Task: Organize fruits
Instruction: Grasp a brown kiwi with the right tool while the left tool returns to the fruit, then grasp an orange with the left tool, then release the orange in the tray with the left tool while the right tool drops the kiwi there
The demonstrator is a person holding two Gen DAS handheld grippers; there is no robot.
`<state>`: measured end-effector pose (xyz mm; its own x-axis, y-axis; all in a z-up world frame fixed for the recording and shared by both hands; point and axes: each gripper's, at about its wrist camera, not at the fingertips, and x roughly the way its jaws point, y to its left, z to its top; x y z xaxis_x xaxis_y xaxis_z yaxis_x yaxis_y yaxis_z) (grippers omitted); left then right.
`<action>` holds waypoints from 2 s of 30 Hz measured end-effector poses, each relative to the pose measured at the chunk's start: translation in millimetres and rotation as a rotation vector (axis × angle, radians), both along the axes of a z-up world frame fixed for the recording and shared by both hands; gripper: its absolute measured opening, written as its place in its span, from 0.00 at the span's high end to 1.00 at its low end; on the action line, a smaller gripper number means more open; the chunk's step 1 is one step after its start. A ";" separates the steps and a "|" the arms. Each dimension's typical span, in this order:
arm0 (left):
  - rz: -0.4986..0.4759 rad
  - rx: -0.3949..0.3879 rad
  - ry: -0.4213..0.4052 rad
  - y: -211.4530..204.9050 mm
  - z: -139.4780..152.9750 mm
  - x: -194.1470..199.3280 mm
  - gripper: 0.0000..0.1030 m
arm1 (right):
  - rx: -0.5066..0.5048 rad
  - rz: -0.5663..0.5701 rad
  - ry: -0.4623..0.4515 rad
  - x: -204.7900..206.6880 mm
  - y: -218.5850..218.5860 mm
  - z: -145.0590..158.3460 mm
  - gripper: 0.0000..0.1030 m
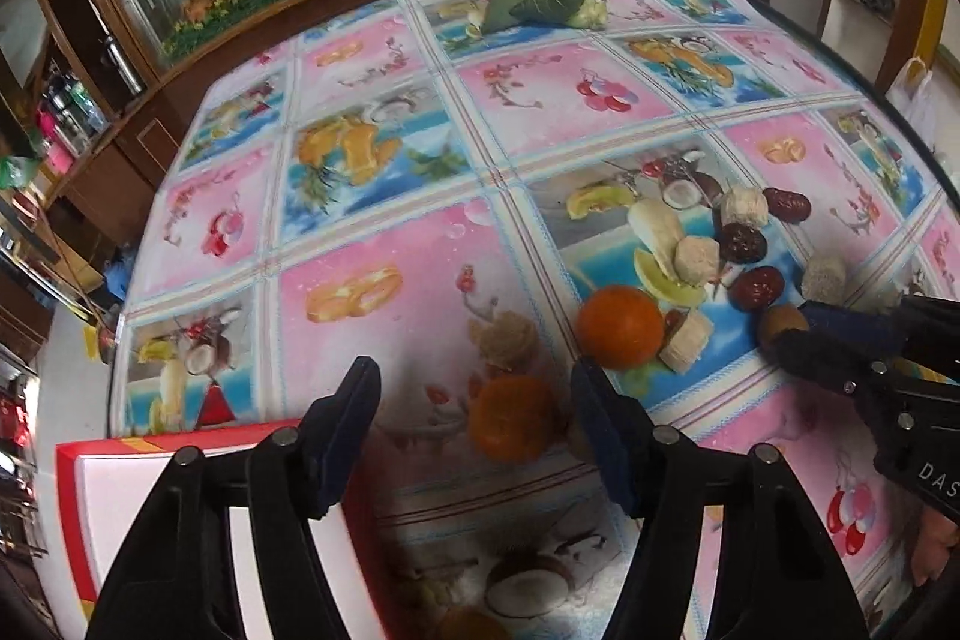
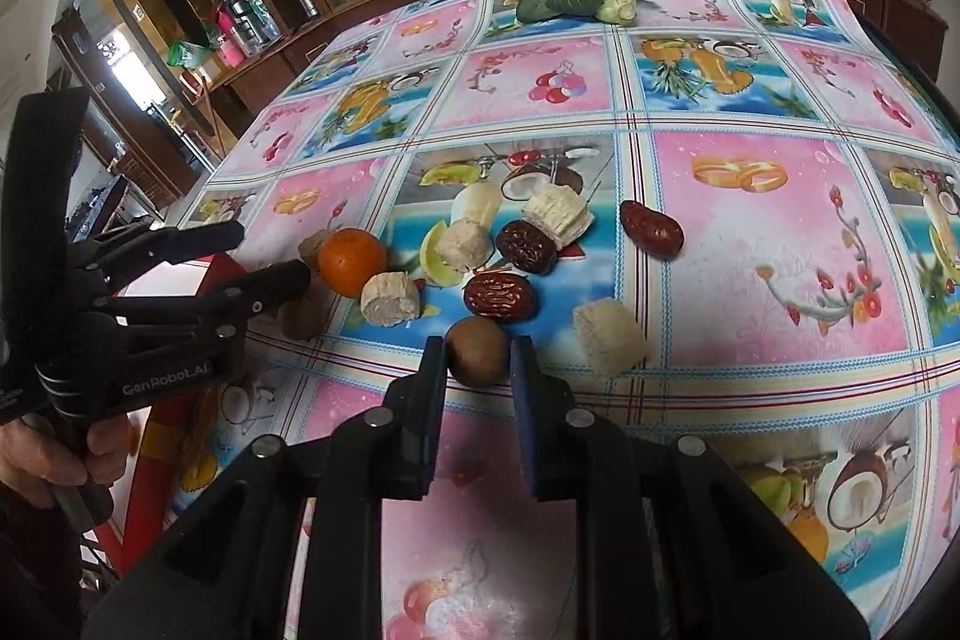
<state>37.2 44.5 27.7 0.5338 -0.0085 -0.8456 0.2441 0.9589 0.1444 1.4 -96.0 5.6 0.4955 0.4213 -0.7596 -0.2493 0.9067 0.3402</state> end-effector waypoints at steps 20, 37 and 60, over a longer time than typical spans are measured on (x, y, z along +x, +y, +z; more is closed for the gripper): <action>-0.029 -0.178 0.058 7.9 -3.4 -6.2 0.48 | 0.017 -0.018 -0.001 0.5 -6.0 2.7 0.77; 0.012 -0.248 0.103 7.6 -14.2 0.2 0.71 | 0.006 -0.015 0.006 1.6 -4.1 0.0 0.77; 0.179 -0.289 -0.128 83.5 55.2 -100.6 0.71 | 0.042 0.033 -0.200 -19.2 10.4 25.2 0.77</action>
